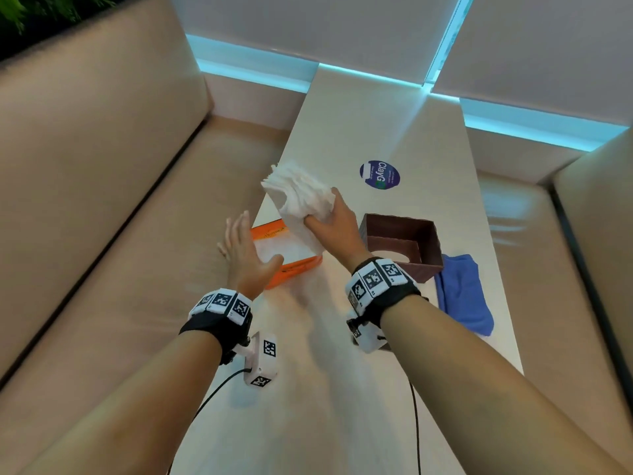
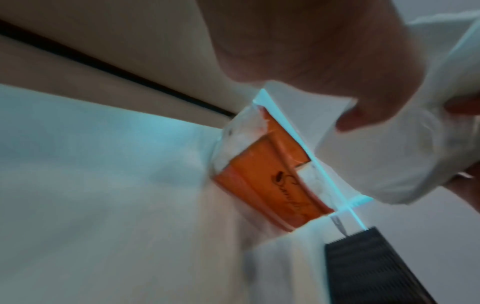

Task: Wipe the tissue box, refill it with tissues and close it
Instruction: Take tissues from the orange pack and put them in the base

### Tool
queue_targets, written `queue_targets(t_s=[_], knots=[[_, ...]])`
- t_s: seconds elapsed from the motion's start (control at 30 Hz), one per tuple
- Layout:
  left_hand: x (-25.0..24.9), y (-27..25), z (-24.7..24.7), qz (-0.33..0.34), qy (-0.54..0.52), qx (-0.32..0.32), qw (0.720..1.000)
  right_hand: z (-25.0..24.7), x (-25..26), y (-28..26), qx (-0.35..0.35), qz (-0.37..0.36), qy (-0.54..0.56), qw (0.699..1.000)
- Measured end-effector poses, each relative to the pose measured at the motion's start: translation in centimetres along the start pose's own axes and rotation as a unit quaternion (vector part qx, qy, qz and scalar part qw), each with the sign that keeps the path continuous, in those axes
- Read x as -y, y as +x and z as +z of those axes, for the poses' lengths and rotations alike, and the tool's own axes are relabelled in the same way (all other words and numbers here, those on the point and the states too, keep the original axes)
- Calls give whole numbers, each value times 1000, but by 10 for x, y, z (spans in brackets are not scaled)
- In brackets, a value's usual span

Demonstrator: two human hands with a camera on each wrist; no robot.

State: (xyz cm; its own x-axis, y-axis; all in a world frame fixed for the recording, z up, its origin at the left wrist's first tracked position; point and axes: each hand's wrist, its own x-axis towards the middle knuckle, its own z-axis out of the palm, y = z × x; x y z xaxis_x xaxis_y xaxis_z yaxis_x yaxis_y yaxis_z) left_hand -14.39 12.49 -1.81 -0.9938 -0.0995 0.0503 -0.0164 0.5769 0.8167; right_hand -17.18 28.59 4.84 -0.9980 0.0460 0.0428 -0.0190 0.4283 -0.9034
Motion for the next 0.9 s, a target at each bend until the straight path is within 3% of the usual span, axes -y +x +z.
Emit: queue_targets(t_s=[0.07,0.1,0.17,0.2,0.23,0.33,0.43,0.53,0.7,0.8,0.9], knots=[[-26,-1,3,-7,-157,55,986,-15,4,-6,-28,40,97,994],[-39,-2,5,-58,-266,119,955,-22,4,-9,-35,52,148,987],[-59,-3,12,-182,-452,250,837,-36,0,-17,-34,76,250,965],[-65,-5,15,-213,-501,291,786,-42,-3,-22,-27,85,280,956],[-70,-8,19,-219,-529,311,758,-49,-5,-28,-15,91,299,950],[-79,-11,36,-232,-592,276,721,-68,-11,-47,37,116,312,942],[-83,-18,46,-223,-599,268,721,-91,-18,-59,93,153,325,929],[-81,-20,49,-190,-594,292,725,-116,-19,-66,57,187,369,909],[-93,-20,59,-158,-512,360,763,-113,-25,-65,-30,179,245,952],[-101,-19,60,-204,-471,289,808,-124,-30,-67,-25,195,234,952],[-106,-20,60,-219,-445,259,829,-130,-37,-69,17,197,173,965]])
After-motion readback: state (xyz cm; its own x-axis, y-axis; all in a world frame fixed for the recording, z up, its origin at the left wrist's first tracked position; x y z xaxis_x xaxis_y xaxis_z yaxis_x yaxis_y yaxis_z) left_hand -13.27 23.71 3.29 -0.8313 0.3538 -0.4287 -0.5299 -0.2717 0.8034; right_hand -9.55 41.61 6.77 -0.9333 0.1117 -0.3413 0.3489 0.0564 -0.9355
